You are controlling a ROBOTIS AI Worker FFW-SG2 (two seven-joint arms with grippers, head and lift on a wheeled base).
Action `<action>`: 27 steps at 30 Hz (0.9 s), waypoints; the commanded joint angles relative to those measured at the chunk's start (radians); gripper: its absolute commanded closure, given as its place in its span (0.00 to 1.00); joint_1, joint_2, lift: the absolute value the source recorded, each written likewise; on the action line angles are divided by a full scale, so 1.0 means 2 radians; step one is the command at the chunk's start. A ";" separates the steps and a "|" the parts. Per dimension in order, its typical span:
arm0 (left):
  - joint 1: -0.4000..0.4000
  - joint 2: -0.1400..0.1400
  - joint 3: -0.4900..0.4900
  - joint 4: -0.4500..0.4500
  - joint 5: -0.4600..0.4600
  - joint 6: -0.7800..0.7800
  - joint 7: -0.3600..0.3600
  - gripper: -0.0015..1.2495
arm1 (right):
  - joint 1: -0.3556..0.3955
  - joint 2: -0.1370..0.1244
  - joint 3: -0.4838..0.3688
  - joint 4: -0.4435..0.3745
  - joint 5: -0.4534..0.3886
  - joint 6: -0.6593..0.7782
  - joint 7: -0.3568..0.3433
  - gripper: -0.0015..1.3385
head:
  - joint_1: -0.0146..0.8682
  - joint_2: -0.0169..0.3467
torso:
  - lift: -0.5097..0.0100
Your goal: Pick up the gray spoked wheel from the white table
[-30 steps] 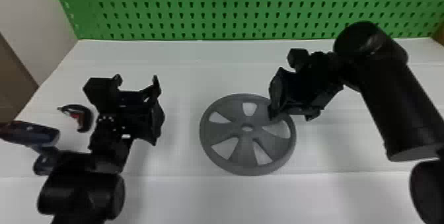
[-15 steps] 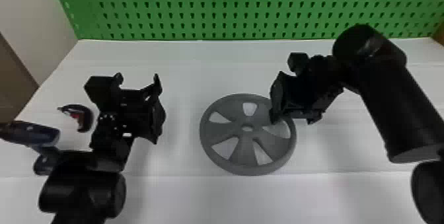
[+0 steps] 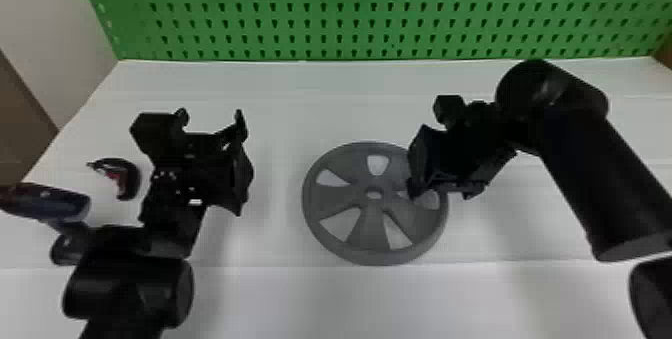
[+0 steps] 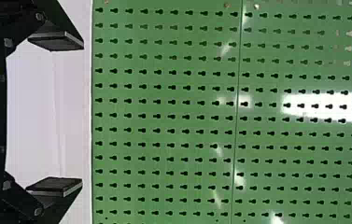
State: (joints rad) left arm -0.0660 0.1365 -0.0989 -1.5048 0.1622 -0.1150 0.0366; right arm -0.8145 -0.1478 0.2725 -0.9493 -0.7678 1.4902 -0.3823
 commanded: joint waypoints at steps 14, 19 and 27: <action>0.001 0.000 0.000 0.000 0.000 0.000 0.000 0.19 | -0.016 0.021 0.027 0.037 0.261 -0.031 0.253 0.09 | 0.89 0.17 | 0.79; 0.001 0.000 0.000 0.000 0.000 0.000 0.000 0.19 | -0.015 0.021 0.029 0.042 0.262 -0.033 0.259 0.10 | 0.89 0.17 | 0.79; 0.001 0.000 0.000 0.000 0.000 0.000 0.000 0.19 | -0.015 0.021 0.030 0.044 0.264 -0.038 0.262 0.10 | 0.89 0.17 | 0.79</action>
State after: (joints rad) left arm -0.0644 0.1366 -0.0982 -1.5048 0.1626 -0.1150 0.0368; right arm -0.8456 -0.1054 0.3338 -0.8631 -0.2405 1.4194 0.1407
